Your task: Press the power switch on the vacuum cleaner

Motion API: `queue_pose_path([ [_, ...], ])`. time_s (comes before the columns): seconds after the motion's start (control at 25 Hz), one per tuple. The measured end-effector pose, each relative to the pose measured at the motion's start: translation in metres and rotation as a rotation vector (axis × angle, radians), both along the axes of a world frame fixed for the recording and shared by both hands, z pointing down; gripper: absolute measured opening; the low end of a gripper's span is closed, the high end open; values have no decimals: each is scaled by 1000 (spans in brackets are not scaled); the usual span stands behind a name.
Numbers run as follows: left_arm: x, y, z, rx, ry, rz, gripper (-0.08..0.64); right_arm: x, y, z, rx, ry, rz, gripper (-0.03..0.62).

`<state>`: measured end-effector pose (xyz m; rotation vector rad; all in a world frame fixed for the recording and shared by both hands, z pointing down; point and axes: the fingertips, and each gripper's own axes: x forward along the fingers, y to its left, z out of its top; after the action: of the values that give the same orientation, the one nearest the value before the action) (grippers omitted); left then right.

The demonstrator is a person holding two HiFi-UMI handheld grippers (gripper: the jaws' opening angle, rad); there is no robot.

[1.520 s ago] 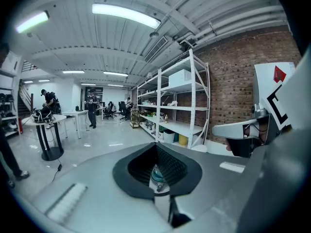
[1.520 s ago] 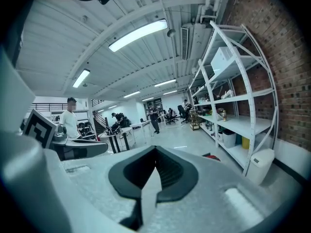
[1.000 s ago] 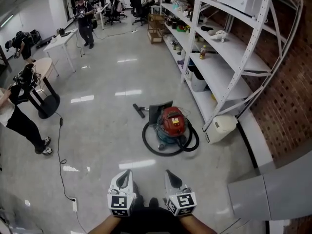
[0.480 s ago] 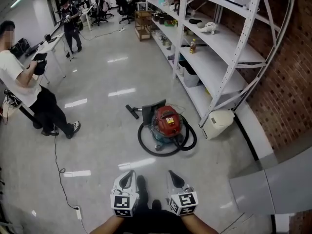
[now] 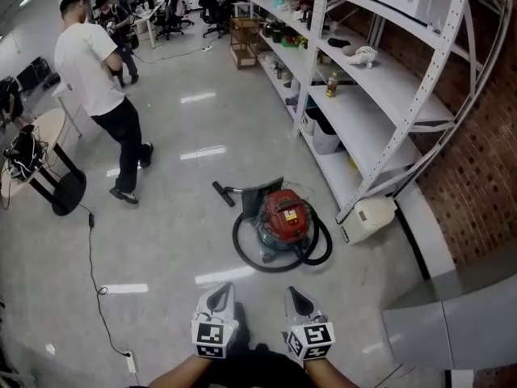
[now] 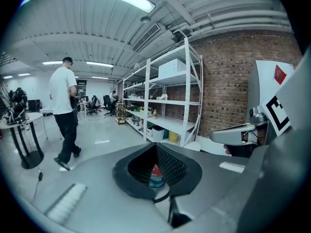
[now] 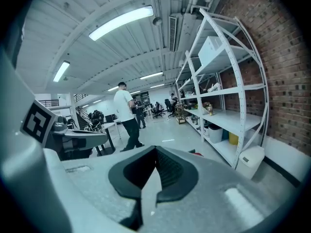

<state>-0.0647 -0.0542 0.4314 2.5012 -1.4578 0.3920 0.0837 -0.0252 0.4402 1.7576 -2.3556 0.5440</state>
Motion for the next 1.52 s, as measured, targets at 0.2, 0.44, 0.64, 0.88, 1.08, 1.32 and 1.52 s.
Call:
queue_pose_path([
  [0.2,-10,-44,2,-11,19,8,15,-9,-43,-8,-3,27,6,-9],
  [0.44,-25,-96,-3,8,57,19,15,-21,-87,-20,-1,64,26,-9],
  [0.64,-37,-125,-9,33,61,25,15,-23,-118,-29,16,79,53,-9],
  [0.88,-46,-142,1,25,55,2,15,-32,-141,-24,16,78,26,-9],
  [1.08,-44,-156,9,10,45,-20,15,-25,-162,-11,-12,66,19,-9],
  [1.32,-33,-185,19,-7,27,-65,15,-6,-203,6,-34,35,-1,-9],
  [1.52,-6,-219,32,-39,5,-89,15,17,-237,28,-77,21,-25,-9],
])
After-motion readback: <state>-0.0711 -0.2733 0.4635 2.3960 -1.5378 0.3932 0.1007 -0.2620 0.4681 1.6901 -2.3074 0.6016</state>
